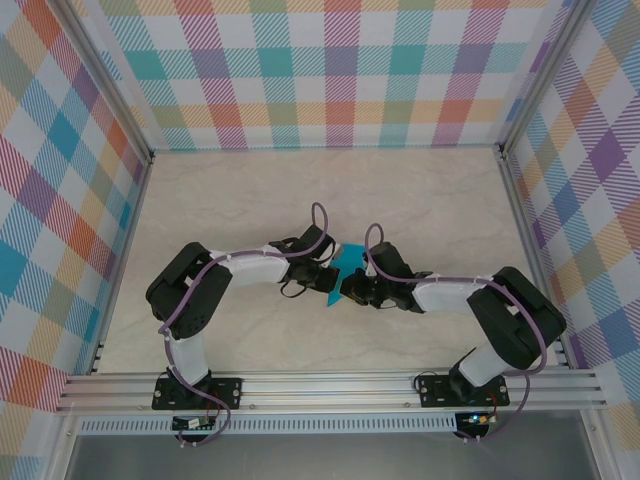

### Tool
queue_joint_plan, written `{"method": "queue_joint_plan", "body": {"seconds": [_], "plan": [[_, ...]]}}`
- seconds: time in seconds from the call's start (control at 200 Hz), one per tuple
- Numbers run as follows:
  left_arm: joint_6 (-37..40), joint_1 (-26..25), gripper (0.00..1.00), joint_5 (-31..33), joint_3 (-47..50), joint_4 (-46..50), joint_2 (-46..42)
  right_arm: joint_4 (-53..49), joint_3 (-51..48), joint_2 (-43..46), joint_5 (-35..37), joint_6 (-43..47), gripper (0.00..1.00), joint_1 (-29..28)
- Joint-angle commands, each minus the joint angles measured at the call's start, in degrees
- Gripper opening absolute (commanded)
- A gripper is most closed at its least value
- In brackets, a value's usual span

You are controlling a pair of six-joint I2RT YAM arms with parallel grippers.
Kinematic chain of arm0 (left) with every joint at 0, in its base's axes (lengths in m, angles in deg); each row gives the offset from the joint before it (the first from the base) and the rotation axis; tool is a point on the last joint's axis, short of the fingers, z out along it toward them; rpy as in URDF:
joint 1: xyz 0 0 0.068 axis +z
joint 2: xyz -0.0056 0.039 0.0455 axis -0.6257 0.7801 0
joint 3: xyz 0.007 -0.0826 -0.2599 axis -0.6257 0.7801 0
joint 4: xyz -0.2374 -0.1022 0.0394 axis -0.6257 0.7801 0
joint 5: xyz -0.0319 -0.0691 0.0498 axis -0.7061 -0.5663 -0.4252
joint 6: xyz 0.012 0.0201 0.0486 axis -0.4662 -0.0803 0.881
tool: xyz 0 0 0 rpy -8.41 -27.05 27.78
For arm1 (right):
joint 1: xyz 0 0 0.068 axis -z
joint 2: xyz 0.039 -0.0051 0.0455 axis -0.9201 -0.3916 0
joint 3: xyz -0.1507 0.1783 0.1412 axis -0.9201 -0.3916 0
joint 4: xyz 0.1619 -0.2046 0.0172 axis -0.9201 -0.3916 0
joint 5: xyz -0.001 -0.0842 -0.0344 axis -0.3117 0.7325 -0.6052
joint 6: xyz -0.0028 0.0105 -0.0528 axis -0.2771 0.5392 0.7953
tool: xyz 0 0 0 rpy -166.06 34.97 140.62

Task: Fold a paper plane with a square sheet of paper (pick it up from the middle)
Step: Third fold the triangle at the center of the table.

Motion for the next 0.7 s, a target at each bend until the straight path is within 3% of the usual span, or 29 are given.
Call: {"method": "queue_joint_plan", "body": {"seconds": [0.0, 0.485, 0.695], "plan": [[-1.1, 0.4, 0.0, 1.8, 3.0, 4.2, 1.7, 1.5, -1.0, -0.8, -1.5, -0.1, 0.1, -0.6], [-0.8, 0.4, 0.0, 1.2, 2.3, 4.4, 2.2, 10.1, -0.6, -7.3, -3.2, -3.1, 0.1, -2.7], [-0.9, 0.4, 0.0, 1.2, 2.5, 4.4, 2.3, 6.7, -1.2, -9.0, -0.8, -2.5, 0.1, -3.1]]}}
